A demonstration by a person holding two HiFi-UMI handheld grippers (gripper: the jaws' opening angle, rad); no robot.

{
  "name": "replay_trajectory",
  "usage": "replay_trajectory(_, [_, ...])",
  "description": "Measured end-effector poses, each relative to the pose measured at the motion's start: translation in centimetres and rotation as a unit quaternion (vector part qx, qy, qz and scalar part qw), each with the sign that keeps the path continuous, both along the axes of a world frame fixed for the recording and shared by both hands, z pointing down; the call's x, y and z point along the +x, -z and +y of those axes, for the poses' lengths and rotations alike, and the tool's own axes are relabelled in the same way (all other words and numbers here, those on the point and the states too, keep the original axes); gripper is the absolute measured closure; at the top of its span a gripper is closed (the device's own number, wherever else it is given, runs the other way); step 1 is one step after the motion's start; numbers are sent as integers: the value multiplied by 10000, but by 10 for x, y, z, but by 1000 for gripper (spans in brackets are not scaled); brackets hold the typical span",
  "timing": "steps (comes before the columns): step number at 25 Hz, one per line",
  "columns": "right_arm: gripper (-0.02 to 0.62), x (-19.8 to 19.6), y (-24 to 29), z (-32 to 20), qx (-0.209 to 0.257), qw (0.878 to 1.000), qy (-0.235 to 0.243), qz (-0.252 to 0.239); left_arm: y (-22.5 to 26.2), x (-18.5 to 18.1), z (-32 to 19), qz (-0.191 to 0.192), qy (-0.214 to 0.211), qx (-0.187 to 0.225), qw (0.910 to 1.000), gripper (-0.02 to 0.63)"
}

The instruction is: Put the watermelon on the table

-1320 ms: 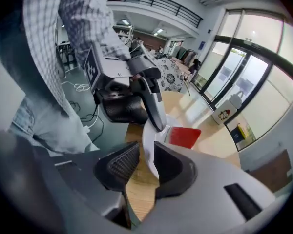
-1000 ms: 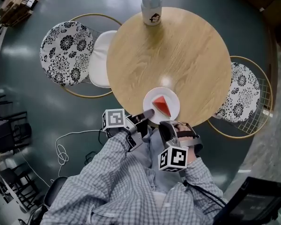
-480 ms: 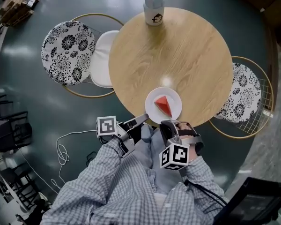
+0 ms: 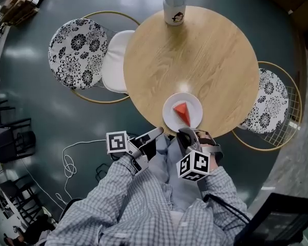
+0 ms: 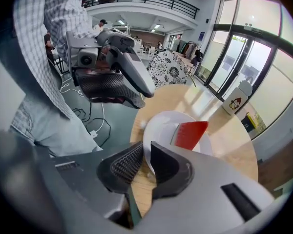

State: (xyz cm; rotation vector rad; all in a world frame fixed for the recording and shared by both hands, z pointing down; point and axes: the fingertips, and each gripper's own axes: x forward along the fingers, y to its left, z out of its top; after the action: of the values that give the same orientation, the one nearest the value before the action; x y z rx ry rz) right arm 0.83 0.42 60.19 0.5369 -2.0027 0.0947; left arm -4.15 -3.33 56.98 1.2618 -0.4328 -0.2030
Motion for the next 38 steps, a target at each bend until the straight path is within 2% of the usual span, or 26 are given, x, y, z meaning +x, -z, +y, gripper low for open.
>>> replay_trajectory(3, [548, -2, 7, -2, -12, 9989, -268, -386, 4, 1, -3, -90, 52, 192, 9998, 489])
replay_trajectory(6, [548, -1, 27, -12, -4, 9891, -967, -1106, 13, 3, -7, -106, 100, 361, 9992, 492])
replay_trajectory(9, [548, 5, 48, -21, -151, 9654, -1748, -1931, 28, 5, -11, 37, 183, 541, 9984, 586])
replay_trajectory(10, [548, 8, 54, -23, -225, 9550, -1987, -2192, 36, 6, -12, 142, 219, 621, 9977, 597])
replay_trajectory(13, [548, 22, 71, -27, -339, 9257, -2585, -2741, 57, 11, -16, 382, 224, 883, 9951, 598])
replay_trajectory(16, [549, 35, 85, -28, -280, 9069, -2981, -2964, 78, 18, -15, 516, 43, 1085, 9928, 598])
replay_trajectory(19, [549, 46, 105, -32, -194, 8832, -3336, -3290, 96, 27, -15, 726, -128, 1190, 9902, 598])
replay_trajectory(22, [549, 57, 126, -41, 72, 8646, -3563, -3542, 108, 33, -17, 763, -241, 1260, 9888, 598])
replay_trajectory(26, [558, 70, 152, -52, 382, 8481, -3700, -3773, 126, 41, -23, 745, -378, 1477, 9855, 598])
replay_trajectory(38, [563, 89, 220, -71, 1044, 8164, -3646, -4356, 195, 63, -39, 953, -545, 2355, 9656, 598])
